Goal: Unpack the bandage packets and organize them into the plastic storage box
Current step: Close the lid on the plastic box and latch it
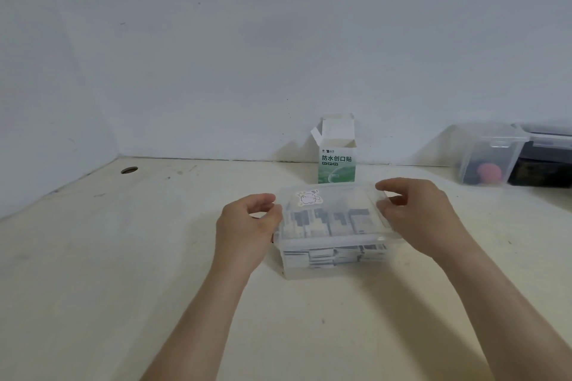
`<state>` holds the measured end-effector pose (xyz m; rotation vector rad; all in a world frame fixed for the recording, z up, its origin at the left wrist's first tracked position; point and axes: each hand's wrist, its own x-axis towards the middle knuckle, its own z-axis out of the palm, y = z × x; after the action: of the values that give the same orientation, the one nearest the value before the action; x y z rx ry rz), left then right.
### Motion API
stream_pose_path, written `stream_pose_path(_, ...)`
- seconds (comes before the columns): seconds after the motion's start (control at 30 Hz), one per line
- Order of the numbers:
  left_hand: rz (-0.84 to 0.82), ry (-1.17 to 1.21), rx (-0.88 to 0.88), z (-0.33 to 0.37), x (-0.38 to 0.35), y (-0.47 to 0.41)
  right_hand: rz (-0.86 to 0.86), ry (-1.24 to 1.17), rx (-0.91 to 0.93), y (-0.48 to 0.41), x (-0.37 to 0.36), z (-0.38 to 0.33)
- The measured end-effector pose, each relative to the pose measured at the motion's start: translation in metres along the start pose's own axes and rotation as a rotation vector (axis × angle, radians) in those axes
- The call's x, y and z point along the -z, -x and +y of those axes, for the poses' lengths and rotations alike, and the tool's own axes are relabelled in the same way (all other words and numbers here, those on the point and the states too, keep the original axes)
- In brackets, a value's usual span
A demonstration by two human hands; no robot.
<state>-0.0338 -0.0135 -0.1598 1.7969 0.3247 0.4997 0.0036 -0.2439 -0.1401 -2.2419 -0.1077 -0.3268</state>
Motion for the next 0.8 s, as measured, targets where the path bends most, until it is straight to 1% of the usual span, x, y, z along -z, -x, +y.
stream_pose_path(0.13, 0.023, -0.019, -0.02, 0.002, -0.001, -0.003, 0.02, -0.132, -0.045, -0.002, 0.0, 0.002)
stream_pose_path(0.23, -0.011, -0.012, 0.009, 0.005, -0.002, -0.007, 0.01, -0.195, -0.051, -0.003, -0.002, 0.003)
stream_pose_path(0.33, -0.01, -0.047, 0.033, 0.004, -0.002, -0.009, 0.008, -0.202, -0.06, -0.002, -0.004, 0.004)
stream_pose_path(0.5, -0.04, -0.158, 0.008, 0.001, -0.002, -0.01, -0.044, -0.192, -0.073, -0.002, -0.006, 0.007)
stream_pose_path(0.57, -0.063, -0.142, 0.065, -0.002, -0.002, -0.009, -0.092, -0.275, -0.177, -0.003, -0.005, 0.009)
stream_pose_path(0.63, -0.121, -0.088, 0.184, -0.004, 0.0, -0.008, -0.214, -0.396, -0.346, -0.002, 0.002, 0.01)
stream_pose_path(0.67, -0.169, -0.064, 0.244, -0.004, 0.002, -0.007, -0.277, -0.458, -0.4, -0.002, 0.005, 0.012)
stream_pose_path(0.73, -0.251, -0.014, 0.298, -0.003, 0.005, -0.005, -0.323, -0.523, -0.421, -0.002, 0.01, 0.016)
stream_pose_path(0.8, -0.252, 0.021, 0.277, -0.001, 0.005, -0.003, -0.281, -0.505, -0.392, -0.003, 0.011, 0.017)
